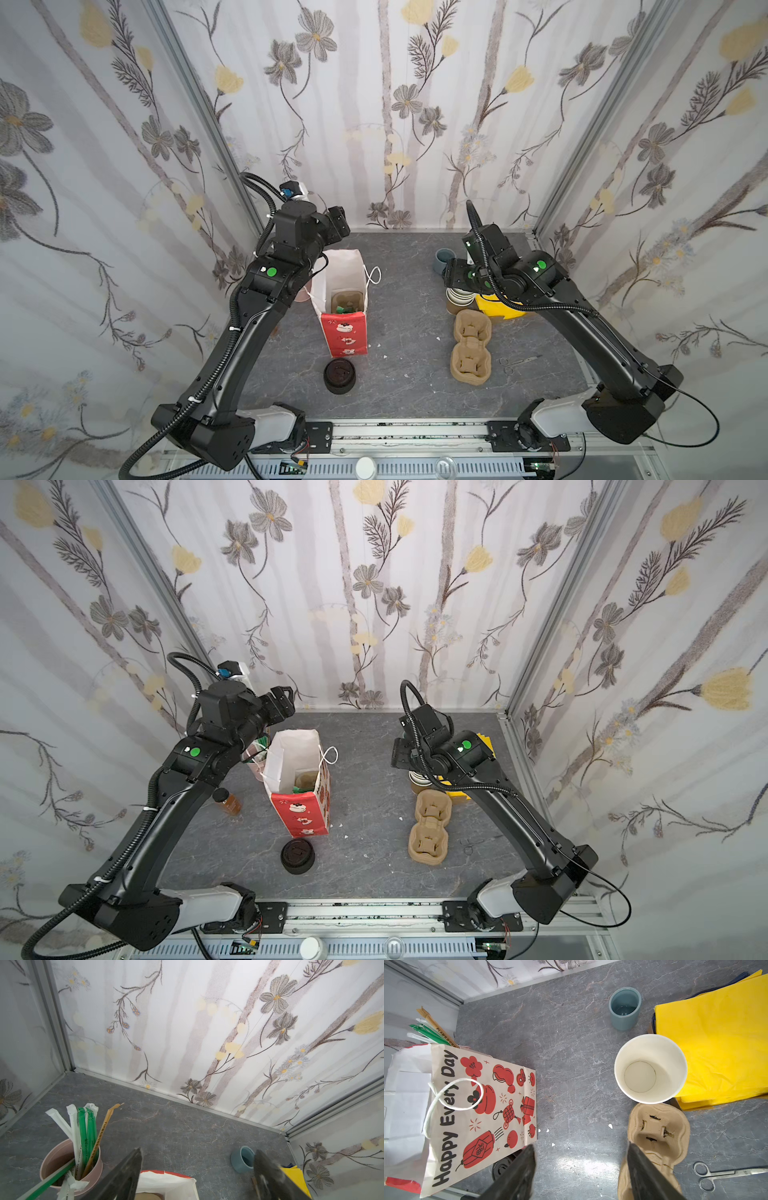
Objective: Pack the takeout coffee
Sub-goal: 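Move the right gripper to the yellow napkin stack while the left lifts away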
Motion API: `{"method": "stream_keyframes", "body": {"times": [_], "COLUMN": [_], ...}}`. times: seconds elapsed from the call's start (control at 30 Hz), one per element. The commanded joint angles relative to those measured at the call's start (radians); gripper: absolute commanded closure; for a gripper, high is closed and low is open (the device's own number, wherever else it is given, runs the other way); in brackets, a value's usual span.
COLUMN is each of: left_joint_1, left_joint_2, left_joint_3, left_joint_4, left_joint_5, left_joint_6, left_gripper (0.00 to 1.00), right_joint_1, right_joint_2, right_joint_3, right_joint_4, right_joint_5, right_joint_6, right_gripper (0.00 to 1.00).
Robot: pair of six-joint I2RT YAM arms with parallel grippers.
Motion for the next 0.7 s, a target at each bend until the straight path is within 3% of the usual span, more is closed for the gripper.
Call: {"method": "stream_keyframes", "body": {"times": [0.0,0.23,0.33,0.53,0.67], "left_joint_1": [0.007,0.04,0.046,0.048,0.061], "left_joint_2": [-0.02,-0.113,-0.15,-0.178,-0.153], "left_joint_3": [-0.042,-0.144,-0.173,-0.188,-0.208], "left_joint_4": [0.06,0.107,0.119,0.166,0.166], "left_joint_5": [-0.022,-0.053,-0.041,0.077,0.191], "left_joint_6": [-0.122,-0.2,-0.193,-0.041,-0.046], "left_gripper": [0.15,0.17,0.18,0.19,0.19], "right_joint_1": [-0.007,-0.02,-0.044,-0.074,-0.09], "right_joint_2": [-0.001,-0.057,-0.108,-0.25,-0.326], "right_joint_3": [-0.018,-0.1,-0.158,-0.292,-0.354], "right_joint_4": [0.115,0.179,0.191,0.214,0.174], "right_joint_5": [0.015,0.089,0.154,0.178,0.161], "right_joint_6": [-0.021,0.013,0.093,0.055,0.047], "right_gripper": [0.3,0.27,0.26,0.23,0.23]}}
